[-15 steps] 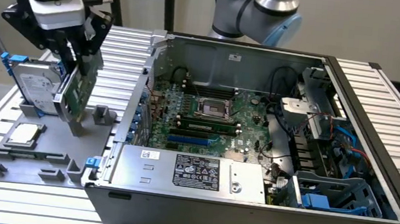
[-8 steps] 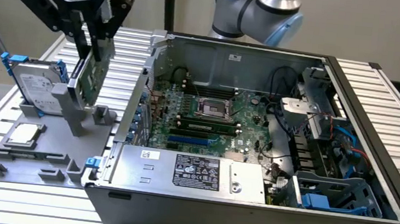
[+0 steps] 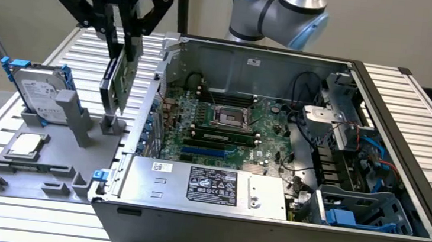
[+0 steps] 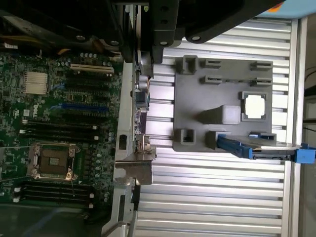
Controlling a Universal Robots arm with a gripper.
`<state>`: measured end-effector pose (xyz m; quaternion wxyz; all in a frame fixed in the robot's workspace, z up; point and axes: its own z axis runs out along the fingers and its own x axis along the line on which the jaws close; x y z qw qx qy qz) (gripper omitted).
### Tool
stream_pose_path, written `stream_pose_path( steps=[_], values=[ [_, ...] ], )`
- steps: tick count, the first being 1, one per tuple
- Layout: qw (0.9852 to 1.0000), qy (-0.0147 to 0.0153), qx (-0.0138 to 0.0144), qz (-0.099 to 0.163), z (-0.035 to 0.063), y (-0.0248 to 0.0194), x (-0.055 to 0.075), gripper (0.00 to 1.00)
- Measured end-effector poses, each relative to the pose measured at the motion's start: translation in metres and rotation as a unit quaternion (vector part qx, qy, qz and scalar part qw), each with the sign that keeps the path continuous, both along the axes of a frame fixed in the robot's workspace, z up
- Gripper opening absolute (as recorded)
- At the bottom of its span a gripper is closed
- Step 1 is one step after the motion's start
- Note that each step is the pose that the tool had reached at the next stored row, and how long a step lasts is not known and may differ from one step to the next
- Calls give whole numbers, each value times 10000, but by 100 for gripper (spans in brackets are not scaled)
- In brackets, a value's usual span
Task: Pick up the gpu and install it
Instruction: 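Pick up the gpu and move the gpu toward the slot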
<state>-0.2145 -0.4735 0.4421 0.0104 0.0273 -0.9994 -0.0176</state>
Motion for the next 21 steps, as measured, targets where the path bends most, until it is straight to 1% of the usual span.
stream_pose_path(
  steps=[7,16,21],
  values=[
    [10000,24,5,-1,1,0,320,27],
    [10000,27,5,-1,-15,4,729,27],
    [10000,27,-1,-25,-62,21,937,27]
  ],
)
